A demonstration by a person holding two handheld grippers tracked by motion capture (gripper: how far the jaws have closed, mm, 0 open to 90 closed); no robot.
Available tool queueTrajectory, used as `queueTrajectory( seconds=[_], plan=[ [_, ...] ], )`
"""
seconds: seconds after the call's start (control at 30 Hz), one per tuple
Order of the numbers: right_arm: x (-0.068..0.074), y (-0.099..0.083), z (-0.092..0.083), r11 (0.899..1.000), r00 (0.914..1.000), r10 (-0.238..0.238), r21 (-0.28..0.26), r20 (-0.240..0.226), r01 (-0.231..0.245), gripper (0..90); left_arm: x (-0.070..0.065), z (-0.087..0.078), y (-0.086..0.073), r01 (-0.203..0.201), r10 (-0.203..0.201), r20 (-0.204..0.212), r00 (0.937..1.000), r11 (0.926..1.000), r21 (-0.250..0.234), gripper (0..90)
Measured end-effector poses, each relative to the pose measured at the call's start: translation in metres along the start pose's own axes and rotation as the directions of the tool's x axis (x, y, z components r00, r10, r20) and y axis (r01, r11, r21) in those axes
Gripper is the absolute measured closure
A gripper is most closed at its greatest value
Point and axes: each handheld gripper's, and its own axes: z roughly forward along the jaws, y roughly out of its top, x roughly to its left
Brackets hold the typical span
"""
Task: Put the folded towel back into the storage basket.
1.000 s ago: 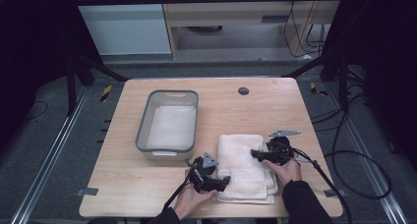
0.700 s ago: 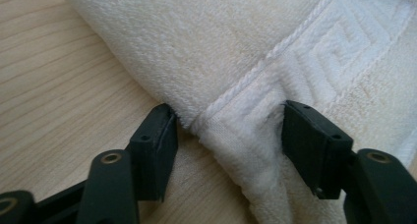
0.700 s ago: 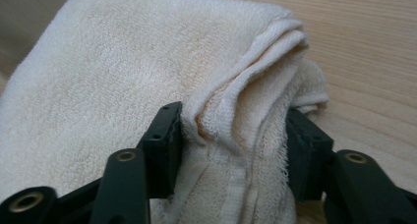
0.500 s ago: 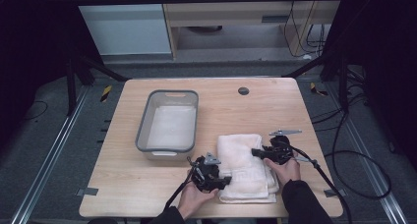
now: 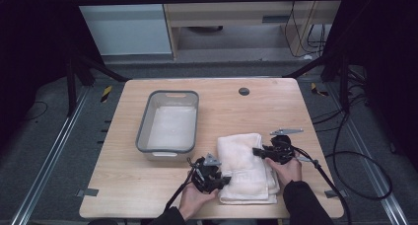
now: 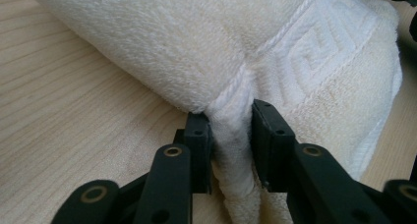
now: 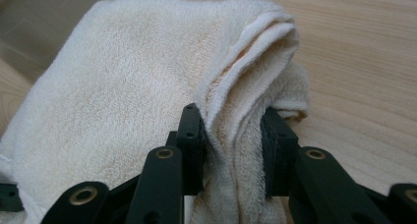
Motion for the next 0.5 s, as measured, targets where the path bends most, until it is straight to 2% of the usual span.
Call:
queueTrajectory(
  seconds=[0.23,0.5],
  plan=[
    [0.006,0.004,-0.012,0.999,0.9998,-0.018,-0.033,-0.005,0.018,67.6,-0.001,-0.005,-0.001,-0.008,0.009,0.010,0.9999,0.9997,-0.025,73.2],
    [0.013,0.006,-0.027,0.997,0.9992,-0.025,-0.078,-0.031,0.022,67.8,-0.002,-0.022,0.001,-0.026,0.027,0.012,0.9996,0.9974,-0.068,73.6]
  ],
)
